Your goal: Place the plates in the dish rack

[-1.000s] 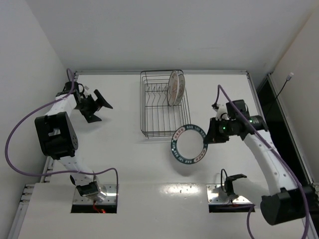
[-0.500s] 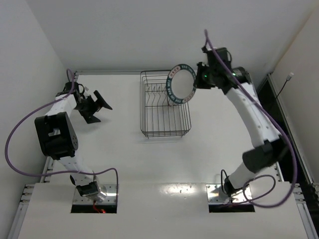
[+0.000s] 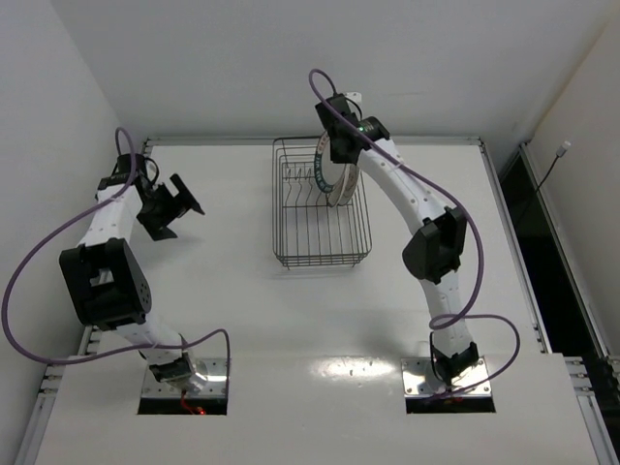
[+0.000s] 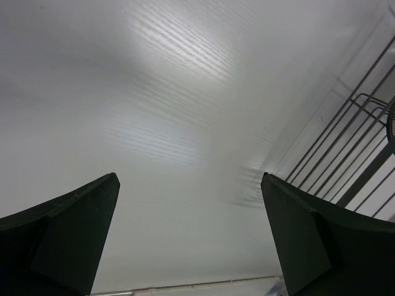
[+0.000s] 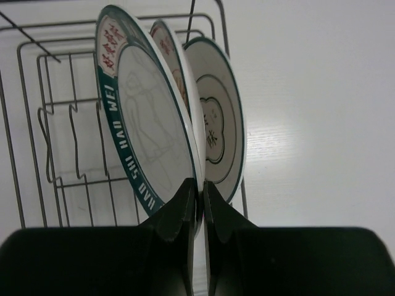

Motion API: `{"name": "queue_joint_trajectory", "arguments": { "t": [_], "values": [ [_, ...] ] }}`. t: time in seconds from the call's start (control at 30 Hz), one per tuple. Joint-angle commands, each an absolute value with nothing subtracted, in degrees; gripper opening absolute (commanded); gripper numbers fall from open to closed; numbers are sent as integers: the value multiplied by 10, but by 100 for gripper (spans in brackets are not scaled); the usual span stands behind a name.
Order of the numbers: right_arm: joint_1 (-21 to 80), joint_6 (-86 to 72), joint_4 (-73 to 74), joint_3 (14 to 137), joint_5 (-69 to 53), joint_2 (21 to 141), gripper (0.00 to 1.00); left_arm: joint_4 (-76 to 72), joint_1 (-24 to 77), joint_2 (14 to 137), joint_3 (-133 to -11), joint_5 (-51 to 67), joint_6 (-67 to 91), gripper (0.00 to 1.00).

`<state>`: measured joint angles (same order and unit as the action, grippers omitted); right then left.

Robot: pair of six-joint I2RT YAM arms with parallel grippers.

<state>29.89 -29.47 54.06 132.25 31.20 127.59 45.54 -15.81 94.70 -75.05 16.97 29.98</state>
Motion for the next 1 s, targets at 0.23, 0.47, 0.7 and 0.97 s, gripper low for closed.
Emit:
{"name": "queue_joint_trajectory", "arguments": {
  "t": [0.23, 0.47, 0.7, 0.97],
  "values": [
    [301, -258, 494, 1363, 428, 1247, 0, 480, -164, 902, -751, 93, 294, 99],
    [308, -246, 500, 1380, 448, 1286, 0, 498, -164, 920, -773, 88, 294, 99],
    [318, -219, 488, 1392, 472, 1305, 0, 498, -164, 915, -766, 83, 294, 99],
    [337, -219, 507, 1437, 483, 1361, 0, 505, -153, 899, -741, 65, 300, 99]
  ]
}}
